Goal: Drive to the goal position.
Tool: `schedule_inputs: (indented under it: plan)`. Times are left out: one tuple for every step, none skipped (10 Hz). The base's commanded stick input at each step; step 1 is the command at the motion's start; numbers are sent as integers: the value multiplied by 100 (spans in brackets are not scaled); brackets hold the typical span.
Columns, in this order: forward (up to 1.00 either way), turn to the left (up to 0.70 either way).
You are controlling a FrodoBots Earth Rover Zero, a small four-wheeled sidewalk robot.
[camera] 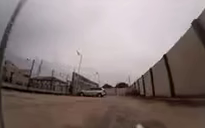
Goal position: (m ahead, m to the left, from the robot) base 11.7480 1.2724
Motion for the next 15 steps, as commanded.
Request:
schedule_inputs:
  plan:
    - [98,4]
    - [98,4]
    - [98,4]
    - [98,4]
    - [98,4]
    - [98,4]
    - [98,4]
    - [98,4]
    - [98,4]
    - [98,4]
    - [98,4]
    - [98,4]
    - [98,4]
    - [98,4]
    - [98,4]
